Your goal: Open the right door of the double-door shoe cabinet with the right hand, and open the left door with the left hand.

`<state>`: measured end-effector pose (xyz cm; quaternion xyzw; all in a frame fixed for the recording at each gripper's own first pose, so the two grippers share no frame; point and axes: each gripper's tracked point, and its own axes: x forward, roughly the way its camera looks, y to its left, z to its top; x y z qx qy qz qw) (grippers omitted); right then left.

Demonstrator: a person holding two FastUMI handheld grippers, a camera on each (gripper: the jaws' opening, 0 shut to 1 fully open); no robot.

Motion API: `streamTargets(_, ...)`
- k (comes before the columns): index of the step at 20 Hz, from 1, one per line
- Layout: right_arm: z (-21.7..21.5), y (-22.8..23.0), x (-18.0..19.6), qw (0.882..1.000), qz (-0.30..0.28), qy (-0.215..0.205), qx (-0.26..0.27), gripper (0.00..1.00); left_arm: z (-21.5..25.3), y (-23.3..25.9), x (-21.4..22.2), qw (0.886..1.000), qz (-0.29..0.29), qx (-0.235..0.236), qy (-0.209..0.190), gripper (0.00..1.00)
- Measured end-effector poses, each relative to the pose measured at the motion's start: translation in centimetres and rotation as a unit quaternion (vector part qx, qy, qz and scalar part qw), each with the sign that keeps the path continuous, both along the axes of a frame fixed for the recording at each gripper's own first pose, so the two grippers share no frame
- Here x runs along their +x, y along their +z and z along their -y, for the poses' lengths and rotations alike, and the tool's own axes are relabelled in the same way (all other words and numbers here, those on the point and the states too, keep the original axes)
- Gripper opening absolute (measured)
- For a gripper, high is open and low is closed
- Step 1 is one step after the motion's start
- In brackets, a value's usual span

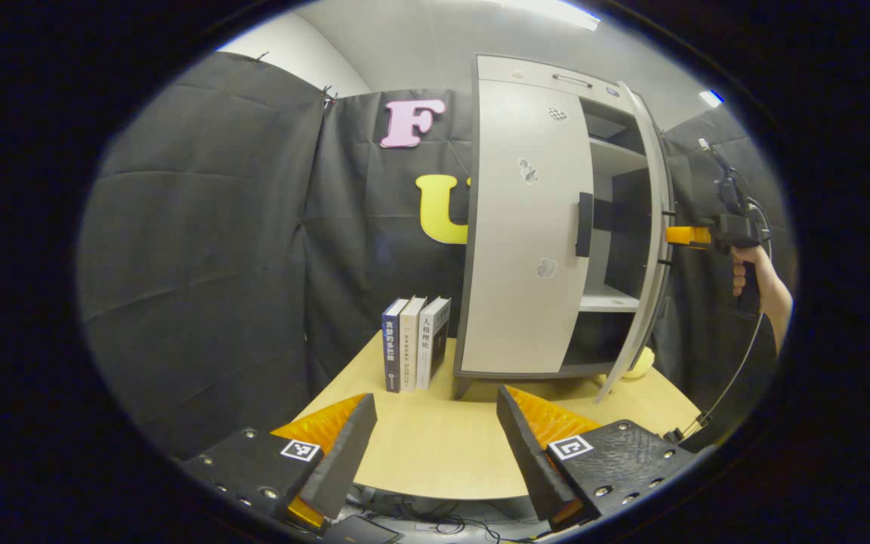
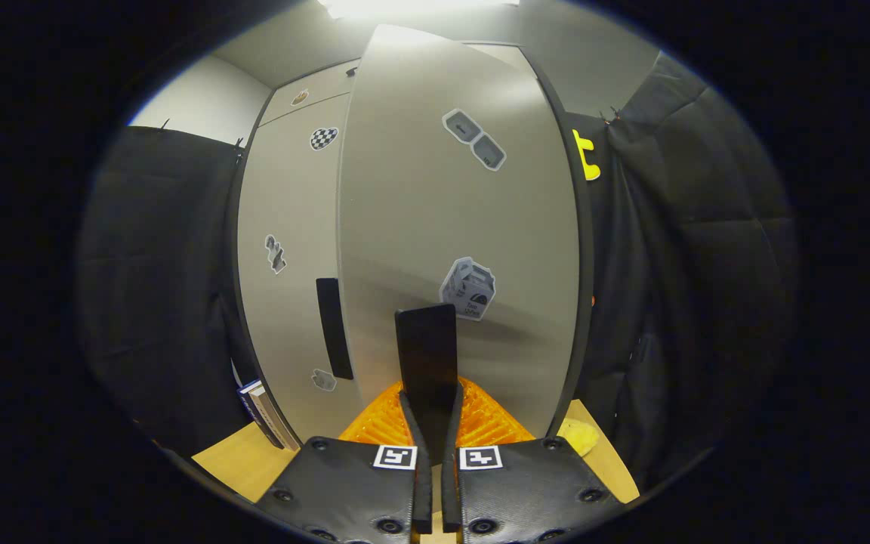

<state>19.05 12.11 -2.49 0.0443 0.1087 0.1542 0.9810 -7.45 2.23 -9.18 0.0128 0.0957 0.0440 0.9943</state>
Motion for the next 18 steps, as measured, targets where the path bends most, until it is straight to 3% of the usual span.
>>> streamTargets(3,1.3,-0.2,-0.4,1.0,-0.007,-0.018,0.0,0.06,0.4,-0.1,0.3,1.0,0.003,0.007,0.002,0.93)
streamTargets(11,4.3,-0.2,-0.8,0.996,-0.014,-0.083,-0.012,0.05,3.6,-1.3,2.5,0.999,-0.01,0.006,-0.038,0.93)
streamTargets(17,6.3,-0.2,-0.7,0.994,-0.012,-0.107,-0.027,0.01,5.7,-1.6,3.7,0.998,-0.01,0.009,-0.064,0.94)
streamTargets(18,6.6,-0.2,-0.6,0.994,-0.013,-0.109,-0.028,0.04,6.1,-1.8,4.0,0.998,-0.012,0.008,-0.067,0.94)
